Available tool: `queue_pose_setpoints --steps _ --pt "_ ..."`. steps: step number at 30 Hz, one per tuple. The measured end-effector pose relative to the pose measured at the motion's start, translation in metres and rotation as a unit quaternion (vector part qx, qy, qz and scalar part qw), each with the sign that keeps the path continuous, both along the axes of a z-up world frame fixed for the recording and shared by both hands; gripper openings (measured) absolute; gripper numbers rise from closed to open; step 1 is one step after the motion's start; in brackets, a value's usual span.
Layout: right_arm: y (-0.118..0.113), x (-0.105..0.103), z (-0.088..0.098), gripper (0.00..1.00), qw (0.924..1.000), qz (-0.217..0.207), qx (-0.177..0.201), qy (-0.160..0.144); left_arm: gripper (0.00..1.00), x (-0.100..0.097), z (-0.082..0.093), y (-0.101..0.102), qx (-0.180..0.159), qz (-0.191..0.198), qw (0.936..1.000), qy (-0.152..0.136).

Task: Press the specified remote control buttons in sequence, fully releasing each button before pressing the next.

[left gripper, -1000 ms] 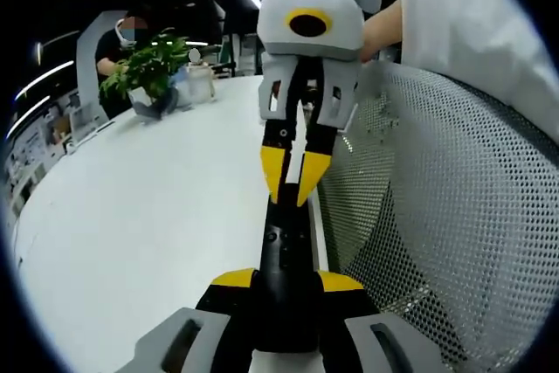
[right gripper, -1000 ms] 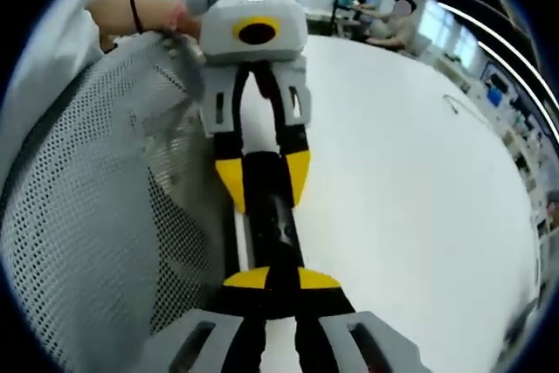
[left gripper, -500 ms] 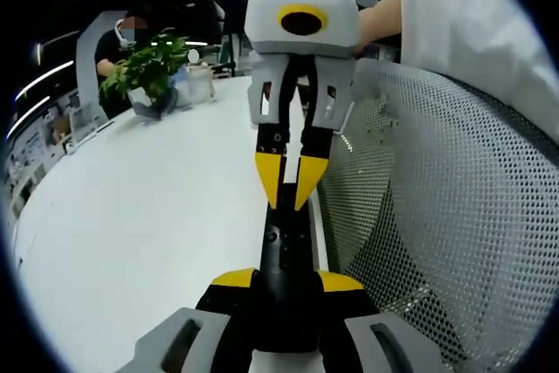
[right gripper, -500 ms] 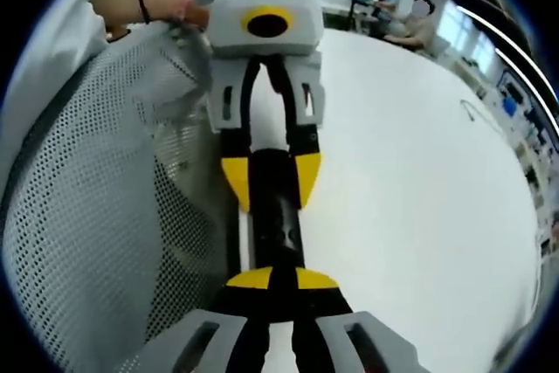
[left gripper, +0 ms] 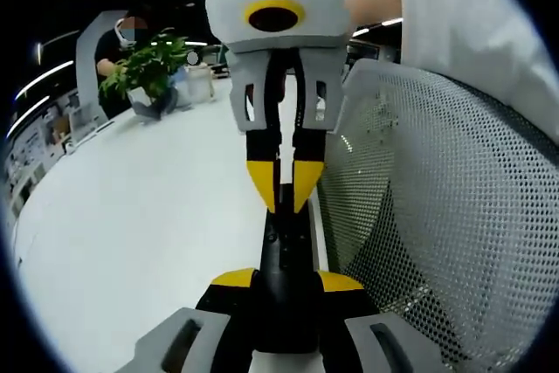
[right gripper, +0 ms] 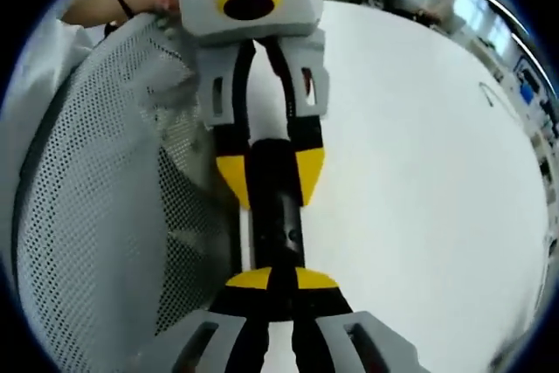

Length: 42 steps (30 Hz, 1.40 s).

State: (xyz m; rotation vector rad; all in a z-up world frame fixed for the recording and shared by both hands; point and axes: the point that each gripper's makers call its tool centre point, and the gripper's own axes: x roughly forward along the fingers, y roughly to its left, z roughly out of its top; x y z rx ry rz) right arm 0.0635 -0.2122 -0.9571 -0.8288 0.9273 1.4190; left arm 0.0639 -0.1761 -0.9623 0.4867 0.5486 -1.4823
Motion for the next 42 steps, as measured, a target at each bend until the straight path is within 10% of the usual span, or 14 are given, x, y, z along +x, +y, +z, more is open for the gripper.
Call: queue_pose_setpoints --steps 9,28,36,42 --pt "0.004 -0.0047 0.0023 0.08 0.9975 -0.035 0.059 -0.016 0.25 -0.0003 0.0 0.0001 0.0 0.0 1.0 0.0" --pt "0.0066 -0.0019 -0.0032 0.05 0.9973 -0.009 -0.072 -0.009 0.25 -0.0006 0.0001 -0.0001 0.0 0.0 1.0 0.0" --pt "0.0048 -0.0015 0.0016 0.06 0.999 -0.026 0.02 -0.03 0.25 -0.0007 0.0003 0.0001 0.001 0.0 1.0 -0.001" --pt "0.0086 -0.0033 0.0021 0.05 0.9988 -0.009 0.017 -0.044 0.25 -0.0007 0.0005 0.0002 0.0 0.0 1.0 -0.001"
